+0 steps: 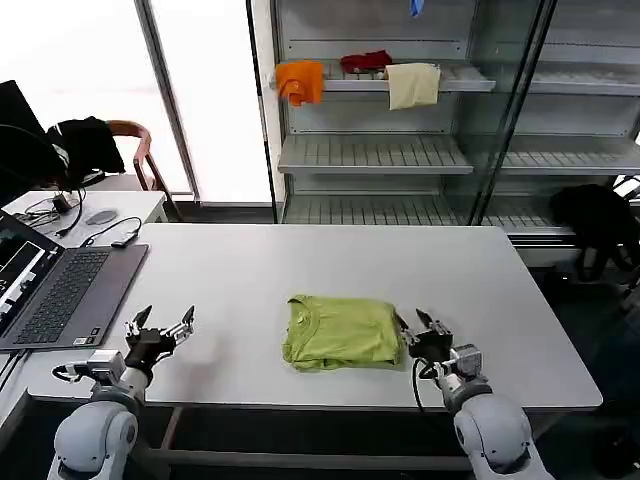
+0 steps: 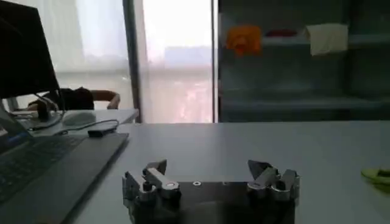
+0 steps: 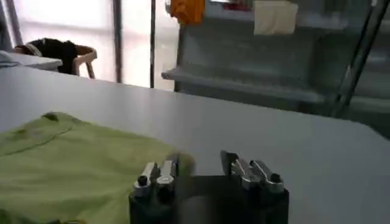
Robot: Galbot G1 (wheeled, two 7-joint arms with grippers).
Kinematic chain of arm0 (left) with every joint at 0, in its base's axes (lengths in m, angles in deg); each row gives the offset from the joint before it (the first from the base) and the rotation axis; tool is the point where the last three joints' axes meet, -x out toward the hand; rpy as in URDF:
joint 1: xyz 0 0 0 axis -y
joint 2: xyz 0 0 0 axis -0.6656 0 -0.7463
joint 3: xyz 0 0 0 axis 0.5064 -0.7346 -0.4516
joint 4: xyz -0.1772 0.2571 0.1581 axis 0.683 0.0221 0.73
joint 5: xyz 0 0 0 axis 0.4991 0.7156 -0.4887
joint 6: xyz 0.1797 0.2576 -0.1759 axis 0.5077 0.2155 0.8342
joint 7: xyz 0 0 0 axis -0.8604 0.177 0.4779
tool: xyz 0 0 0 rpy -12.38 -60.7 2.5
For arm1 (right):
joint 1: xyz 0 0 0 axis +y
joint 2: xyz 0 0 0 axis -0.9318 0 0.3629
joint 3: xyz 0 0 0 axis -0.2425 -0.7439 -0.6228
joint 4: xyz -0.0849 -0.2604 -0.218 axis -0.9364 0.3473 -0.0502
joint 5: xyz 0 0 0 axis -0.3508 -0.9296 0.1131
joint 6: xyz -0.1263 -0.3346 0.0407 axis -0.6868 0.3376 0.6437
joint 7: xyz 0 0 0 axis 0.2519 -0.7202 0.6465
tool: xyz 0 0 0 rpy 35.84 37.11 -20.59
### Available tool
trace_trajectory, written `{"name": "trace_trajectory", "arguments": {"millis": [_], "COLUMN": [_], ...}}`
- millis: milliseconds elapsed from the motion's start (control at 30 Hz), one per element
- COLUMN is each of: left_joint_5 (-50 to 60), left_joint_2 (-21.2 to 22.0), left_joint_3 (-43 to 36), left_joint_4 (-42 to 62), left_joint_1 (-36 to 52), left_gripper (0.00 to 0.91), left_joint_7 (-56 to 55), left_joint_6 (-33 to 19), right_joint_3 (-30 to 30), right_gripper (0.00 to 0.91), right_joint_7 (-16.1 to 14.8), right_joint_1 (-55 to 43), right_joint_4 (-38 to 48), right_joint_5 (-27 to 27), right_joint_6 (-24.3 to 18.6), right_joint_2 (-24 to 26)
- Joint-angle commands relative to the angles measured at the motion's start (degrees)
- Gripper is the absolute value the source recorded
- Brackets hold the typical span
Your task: Fold and organize the clothes.
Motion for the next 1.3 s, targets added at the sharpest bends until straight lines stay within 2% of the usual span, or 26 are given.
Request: {"name": "trace_trajectory", "arguments": {"millis": [33,100,167,233,367,533,667,833,1033,1300], "left_joint_5": [-1.27,-1.71,-2.45,-3.37,-3.66,-3.27,-3.14,-3.17,-2.99,-3.13], "left_joint_2": [1.37,1.7,2.16,2.76,3.55,3.36,2.48,2.3,2.09,1.7], "left_joint_3": [-2.02,-2.84,-3.68,-4.44,-5.54,-5.79,-5.07,-4.44,-4.36,-4.45], "left_joint_4": [-0.17,-0.13,0.16,0.25,0.39,-0.02,-0.23,0.16,0.58,0.85], "left_joint_1": [0.89,1.43,2.05,2.68,3.42,3.41,2.94,2.61,2.3,2.03], "left_gripper": [0.907,0.907,0.907,0.907,0.907,0.907,0.907,0.907,0.907,0.907], "left_joint_7": [0.77,0.73,0.62,0.34,-0.08,-0.04,0.32,0.5,0.48,0.81], "left_joint_6": [-2.22,-2.85,-3.25,-3.62,-3.98,-4.07,-4.03,-4.18,-3.93,-4.29], "right_joint_3": [9.17,9.67,11.04,11.69,12.99,14.36,14.99,14.45,13.83,14.69], "right_gripper": [0.907,0.907,0.907,0.907,0.907,0.907,0.907,0.907,0.907,0.907], "right_joint_7": [1.67,4.43,2.81,3.27,2.12,-2.93,-4.16,-4.11,-4.23,-5.98], "right_joint_1": [2.99,3.06,3.55,3.78,3.03,3.41,3.13,2.44,2.04,2.45], "right_joint_4": [0.66,1.06,0.93,0.99,2.05,0.14,-1.65,0.83,1.52,3.26], "right_joint_5": [-14.15,-13.11,-12.41,-10.97,-10.1,-6.6,-3.97,-4.62,-4.31,-3.49], "right_joint_6": [-7.83,-7.34,-7.73,-8.52,-8.36,-6.17,-3.88,-7.94,-8.48,-9.88], "right_joint_2": [4.08,5.38,6.28,6.69,6.5,7.19,8.23,7.95,7.7,9.36]}}
